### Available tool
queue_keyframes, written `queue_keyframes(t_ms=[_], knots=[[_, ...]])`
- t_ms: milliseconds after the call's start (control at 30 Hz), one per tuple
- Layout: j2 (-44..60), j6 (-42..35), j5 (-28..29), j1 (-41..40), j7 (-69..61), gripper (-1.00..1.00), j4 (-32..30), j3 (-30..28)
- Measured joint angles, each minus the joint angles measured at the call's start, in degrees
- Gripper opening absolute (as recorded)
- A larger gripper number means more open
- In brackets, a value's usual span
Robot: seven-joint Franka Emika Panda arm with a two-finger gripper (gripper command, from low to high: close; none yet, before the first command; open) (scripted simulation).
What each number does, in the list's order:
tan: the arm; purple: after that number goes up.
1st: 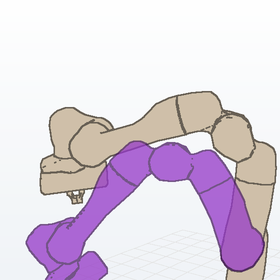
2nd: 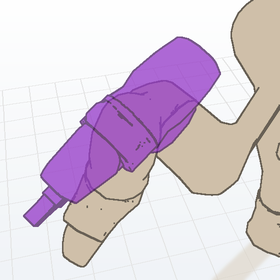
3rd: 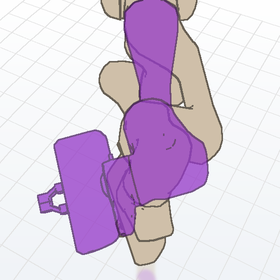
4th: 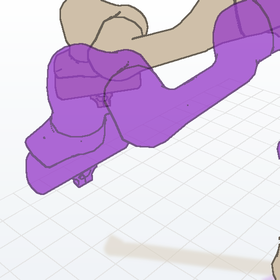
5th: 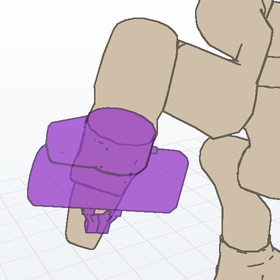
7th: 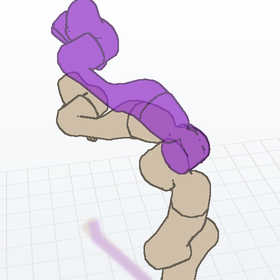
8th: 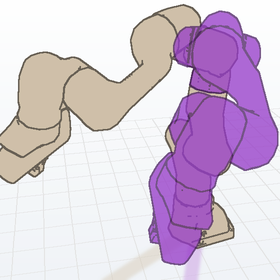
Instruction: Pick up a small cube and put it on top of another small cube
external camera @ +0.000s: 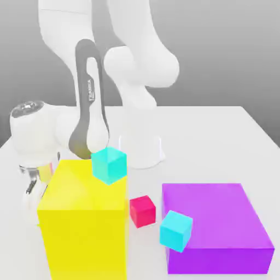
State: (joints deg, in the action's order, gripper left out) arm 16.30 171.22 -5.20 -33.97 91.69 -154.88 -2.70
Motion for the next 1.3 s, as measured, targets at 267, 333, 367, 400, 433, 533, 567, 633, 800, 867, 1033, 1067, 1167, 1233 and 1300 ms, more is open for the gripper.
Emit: queue_keyframes(t_ms=[267,333,367,400,433,533,567,633,800,867,1033,1067,1167,1233,1300], knots=[[-10.3,-8.0,5.1,1.7,-1.4,-1.0,-1.3,-0.5],[-9.1,-7.8,6.1,2.2,-2.8,-1.0,0.6,0.1],[-8.1,-7.9,6.6,2.4,-2.3,-1.0,2.1,0.0],[-7.1,-8.1,7.2,2.7,-1.5,-1.0,3.9,-0.2],[-6.0,-8.4,7.9,3.1,-0.6,-1.0,5.7,-0.6],[-2.9,-9.3,10.3,4.7,3.0,-1.0,11.3,-2.2],[-1.9,-9.6,11.2,5.4,4.3,-1.0,13.2,-2.8],[-0.4,-10.6,12.4,7.0,6.8,-1.0,16.8,-3.3],[0.9,-14.5,12.6,12.0,12.2,-1.0,25.0,-1.2],[1.4,-16.1,12.5,14.0,14.2,-1.0,28.2,-0.1],[1.5,-21.2,10.5,19.1,16.9,-1.0,34.9,4.5],[0.9,-22.8,9.1,19.9,16.1,-1.0,35.3,6.3],[-1.7,-26.8,4.9,21.3,11.8,-1.0,34.0,10.7],[-3.7,-28.4,2.7,21.5,8.7,-1.0,31.9,12.5],[-5.7,-29.9,1.0,21.7,5.8,-1.0,29.6,14.0]])
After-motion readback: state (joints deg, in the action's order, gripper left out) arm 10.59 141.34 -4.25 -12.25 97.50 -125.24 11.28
